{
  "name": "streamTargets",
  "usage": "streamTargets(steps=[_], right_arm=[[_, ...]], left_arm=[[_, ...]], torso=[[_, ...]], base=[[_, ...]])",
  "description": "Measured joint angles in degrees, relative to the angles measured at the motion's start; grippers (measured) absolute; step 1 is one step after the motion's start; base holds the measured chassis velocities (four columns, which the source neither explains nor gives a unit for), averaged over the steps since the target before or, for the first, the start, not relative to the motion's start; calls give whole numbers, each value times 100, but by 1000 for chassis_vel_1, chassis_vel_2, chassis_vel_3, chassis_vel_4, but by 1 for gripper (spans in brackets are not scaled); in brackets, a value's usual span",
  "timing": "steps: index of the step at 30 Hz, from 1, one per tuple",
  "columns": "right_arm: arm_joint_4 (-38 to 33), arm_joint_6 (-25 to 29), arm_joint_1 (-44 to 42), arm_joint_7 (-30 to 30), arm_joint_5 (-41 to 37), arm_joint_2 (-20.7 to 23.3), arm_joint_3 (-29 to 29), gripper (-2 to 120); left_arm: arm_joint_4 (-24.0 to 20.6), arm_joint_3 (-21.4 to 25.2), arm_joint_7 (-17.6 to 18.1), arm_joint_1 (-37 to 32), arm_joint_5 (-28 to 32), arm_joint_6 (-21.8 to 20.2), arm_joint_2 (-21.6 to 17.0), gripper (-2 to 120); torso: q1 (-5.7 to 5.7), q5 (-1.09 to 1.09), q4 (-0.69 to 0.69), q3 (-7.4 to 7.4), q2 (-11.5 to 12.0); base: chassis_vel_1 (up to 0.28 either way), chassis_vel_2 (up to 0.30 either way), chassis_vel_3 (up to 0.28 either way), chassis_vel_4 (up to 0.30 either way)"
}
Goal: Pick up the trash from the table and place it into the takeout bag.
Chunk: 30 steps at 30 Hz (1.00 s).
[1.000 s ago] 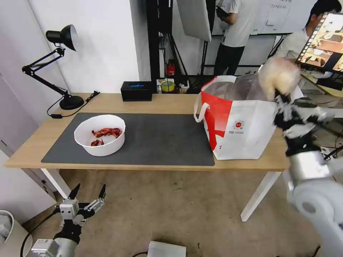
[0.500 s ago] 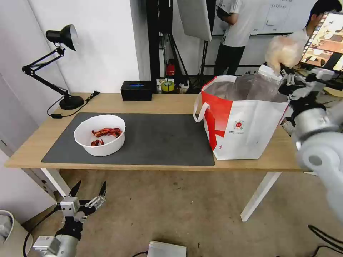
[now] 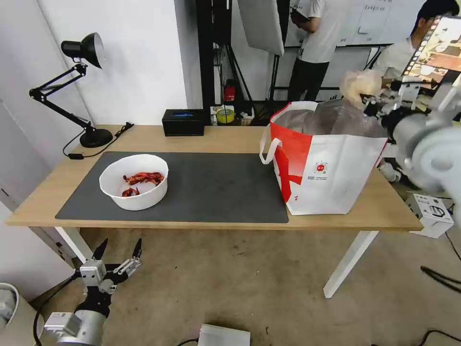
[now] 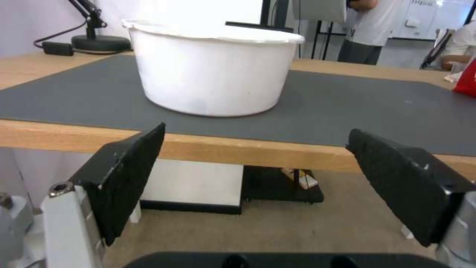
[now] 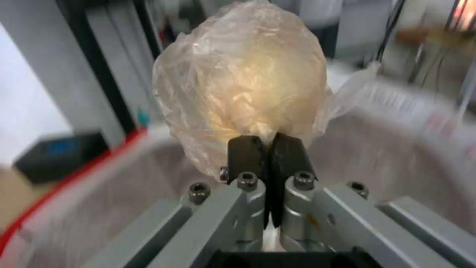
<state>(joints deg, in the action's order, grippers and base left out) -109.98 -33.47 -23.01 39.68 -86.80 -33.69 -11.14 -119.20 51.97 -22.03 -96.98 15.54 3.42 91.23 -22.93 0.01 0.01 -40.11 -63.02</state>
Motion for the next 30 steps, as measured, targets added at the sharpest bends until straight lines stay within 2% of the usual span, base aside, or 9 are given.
streamTargets(steps=[1, 2, 4, 10, 12, 13, 16, 17, 30], right_arm=[[74, -239, 242, 316, -413, -11, 123, 0], [74, -239, 242, 316, -413, -11, 123, 0], [367, -738, 871, 905, -1364, -71, 593, 0], [730, -805, 1424, 1059, -1659, -151, 1195, 0], [844, -819, 1576, 1122, -1702, -243, 1351, 10], [844, -819, 1576, 1122, -1702, -243, 1351, 10], [812, -819, 1530, 1123, -1690, -276, 1370, 25], [812, -819, 1530, 1123, -1690, -276, 1370, 25], [470, -624, 1086, 997, -1396, -165, 1075, 71]], left_arm=[[9, -12, 2, 17, 1, -3, -1, 100], [9, -12, 2, 17, 1, -3, -1, 100], [38, -50, 1, 43, 31, -10, -8, 100], [39, -58, -1, 37, 116, -19, -95, 100], [33, -57, -2, 43, 165, -27, -148, 100], [33, -57, -2, 43, 165, -27, -148, 100], [16, -28, -2, 39, 245, -36, -213, 100], [16, -28, -2, 39, 245, -36, -213, 100], [-1, 47, -4, 38, 356, -40, -343, 100]], torso=[[0, 0, 0, 0, 0], [0, 0, 0, 0, 0], [1, -2, -1, 0, -1], [0, -2, -1, 0, -1], [1, -2, 1, 0, 0], [1, -2, 1, 0, 0], [1, -2, -1, 1, 0], [1, -2, -1, 1, 0], [1, -1, -1, 1, -1]], base=[[0, 0, 0, 0], [0, 0, 0, 0], [0, 0, 0, 0], [0, 0, 0, 0], [0, 0, 0, 0], [0, 0, 0, 0], [0, 0, 0, 0], [0, 0, 0, 0], [0, 0, 0, 0]])
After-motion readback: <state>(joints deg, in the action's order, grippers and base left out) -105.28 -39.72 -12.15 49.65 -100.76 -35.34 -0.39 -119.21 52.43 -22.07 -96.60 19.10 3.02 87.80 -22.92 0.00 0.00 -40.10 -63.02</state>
